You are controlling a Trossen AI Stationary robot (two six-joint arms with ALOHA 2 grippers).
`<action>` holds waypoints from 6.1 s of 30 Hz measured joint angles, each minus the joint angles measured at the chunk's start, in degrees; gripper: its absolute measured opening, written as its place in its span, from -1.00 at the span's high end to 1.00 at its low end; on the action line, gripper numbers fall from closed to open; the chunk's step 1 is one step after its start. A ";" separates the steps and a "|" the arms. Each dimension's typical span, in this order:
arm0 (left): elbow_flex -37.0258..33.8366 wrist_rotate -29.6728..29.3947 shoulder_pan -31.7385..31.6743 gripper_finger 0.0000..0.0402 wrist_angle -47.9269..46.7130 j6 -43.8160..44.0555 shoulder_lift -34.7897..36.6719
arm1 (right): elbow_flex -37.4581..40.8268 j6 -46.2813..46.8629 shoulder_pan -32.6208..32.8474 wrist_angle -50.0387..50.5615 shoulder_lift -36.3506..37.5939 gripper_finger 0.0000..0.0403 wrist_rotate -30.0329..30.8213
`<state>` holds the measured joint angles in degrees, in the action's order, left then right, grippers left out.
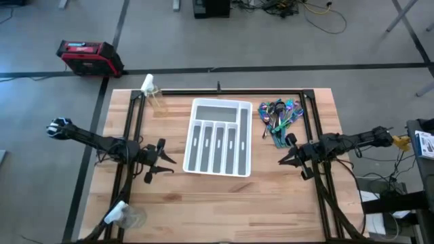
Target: Sort silverware
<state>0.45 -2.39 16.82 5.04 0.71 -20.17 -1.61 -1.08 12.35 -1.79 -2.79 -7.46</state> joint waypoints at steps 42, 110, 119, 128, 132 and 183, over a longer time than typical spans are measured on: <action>0.02 -0.02 0.01 0.34 0.00 0.00 0.00 | -3.75 15.53 -0.02 -0.28 -18.98 0.99 23.36; 0.02 -0.02 0.02 0.34 0.01 0.00 -0.37 | -52.47 14.73 -55.32 26.42 -88.08 0.20 19.83; 0.00 -0.02 0.02 0.34 0.01 0.00 -0.37 | -51.37 10.22 -60.46 29.91 -88.15 0.15 18.79; 0.02 -0.02 0.02 0.34 0.02 0.00 -0.38 | -50.81 7.48 -65.15 27.46 -89.84 0.18 11.49; 0.00 -0.02 0.00 0.34 0.02 0.00 -0.42 | -50.72 7.03 -65.67 27.33 -93.00 0.21 9.75; 0.01 0.00 0.02 0.34 0.00 0.00 -0.59 | -50.59 11.03 -46.62 33.17 -73.99 1.00 3.35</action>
<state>0.46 -2.39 16.84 5.04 0.71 -20.75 -52.21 9.95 -34.27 31.38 -76.78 -4.11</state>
